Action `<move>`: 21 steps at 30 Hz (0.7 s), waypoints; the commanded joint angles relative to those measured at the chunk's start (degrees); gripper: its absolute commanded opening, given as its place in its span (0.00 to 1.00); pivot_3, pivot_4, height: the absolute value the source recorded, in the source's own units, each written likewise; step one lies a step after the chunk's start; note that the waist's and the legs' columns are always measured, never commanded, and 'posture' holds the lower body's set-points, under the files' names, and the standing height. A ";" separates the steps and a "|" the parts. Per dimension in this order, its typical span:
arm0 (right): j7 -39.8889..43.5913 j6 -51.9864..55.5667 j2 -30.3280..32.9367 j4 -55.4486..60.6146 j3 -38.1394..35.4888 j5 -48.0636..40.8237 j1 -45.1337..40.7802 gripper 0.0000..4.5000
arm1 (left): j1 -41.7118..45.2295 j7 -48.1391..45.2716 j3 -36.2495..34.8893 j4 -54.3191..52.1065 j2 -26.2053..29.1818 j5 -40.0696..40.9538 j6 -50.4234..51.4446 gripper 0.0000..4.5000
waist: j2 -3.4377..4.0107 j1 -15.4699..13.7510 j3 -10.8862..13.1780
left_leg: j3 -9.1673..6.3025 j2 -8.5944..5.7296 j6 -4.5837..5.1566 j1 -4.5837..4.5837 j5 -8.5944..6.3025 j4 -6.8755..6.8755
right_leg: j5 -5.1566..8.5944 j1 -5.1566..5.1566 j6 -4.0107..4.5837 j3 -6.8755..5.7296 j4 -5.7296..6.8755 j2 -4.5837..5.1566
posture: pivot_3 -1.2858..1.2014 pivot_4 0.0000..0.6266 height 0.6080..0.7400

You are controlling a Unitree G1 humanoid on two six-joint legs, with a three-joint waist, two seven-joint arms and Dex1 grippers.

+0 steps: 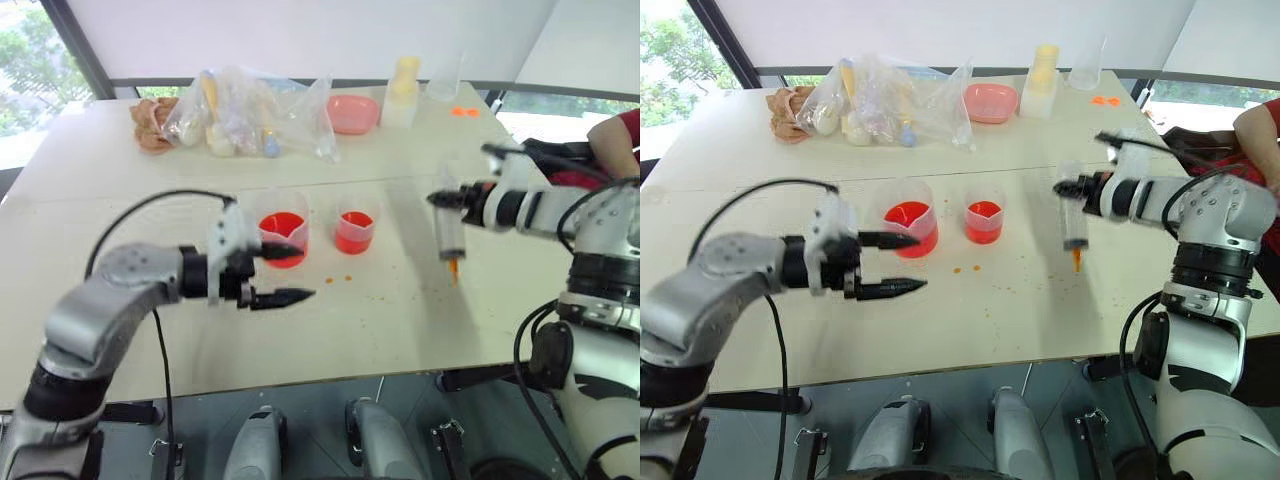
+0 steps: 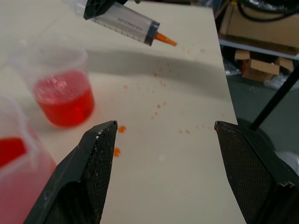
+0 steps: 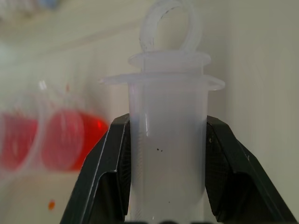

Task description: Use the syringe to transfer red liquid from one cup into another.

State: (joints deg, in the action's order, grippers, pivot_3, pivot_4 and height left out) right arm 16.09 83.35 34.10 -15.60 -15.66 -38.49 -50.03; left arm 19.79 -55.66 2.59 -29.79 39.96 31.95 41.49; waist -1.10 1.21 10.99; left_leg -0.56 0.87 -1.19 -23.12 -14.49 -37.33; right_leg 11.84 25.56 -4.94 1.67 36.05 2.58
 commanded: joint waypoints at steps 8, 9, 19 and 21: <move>7.15 -13.24 -0.27 -13.67 8.68 9.76 -2.02 0.33 | -1.73 4.32 1.30 -1.92 -3.12 -0.28 -3.09 0.77 | -0.02 -0.17 -0.01 | 0.00 -0.02 0.00 0.02 0.00 -0.10 | 0.00 -0.15 -0.02 -0.01 -0.10 0.01 | 0.52 0.24 1.00; 7.16 -14.15 -0.35 -14.03 8.91 10.55 -2.03 0.44 | -1.92 4.69 1.20 -1.83 -3.19 -0.31 -3.13 0.78 | -0.02 -0.15 -0.01 | 0.00 -0.01 0.00 0.04 0.00 -0.11 | 0.00 -0.16 -0.02 -0.01 -0.09 0.01 | 0.52 0.24 1.00; 7.59 -14.97 -0.85 -10.78 8.05 12.57 -0.43 0.98 | -1.42 6.32 0.03 -0.22 -3.67 0.67 -3.13 0.78 | -0.03 -0.26 -0.02 | 0.00 -0.01 0.00 0.10 0.00 -0.12 | 0.00 -0.23 -0.02 -0.01 -0.09 0.02 | 0.52 0.24 1.00; 9.01 -14.58 0.17 -7.66 8.45 12.40 0.61 0.98 | -1.12 6.72 -0.25 0.38 -4.32 1.20 -2.93 0.78 | -0.03 -0.29 -0.02 | 0.00 -0.02 0.00 0.09 0.00 -0.12 | 0.00 -0.22 -0.02 -0.01 -0.10 0.02 | 0.52 0.24 1.00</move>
State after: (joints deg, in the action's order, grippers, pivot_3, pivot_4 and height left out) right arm 24.28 68.46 32.84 -26.29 -6.99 -26.07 -49.58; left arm 17.80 -49.34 3.55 -28.69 35.75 32.05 39.39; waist -1.13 0.91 10.97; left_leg -0.57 0.85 -1.19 -23.03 -14.49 -37.45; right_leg 11.84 25.34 -4.96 1.66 35.96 2.59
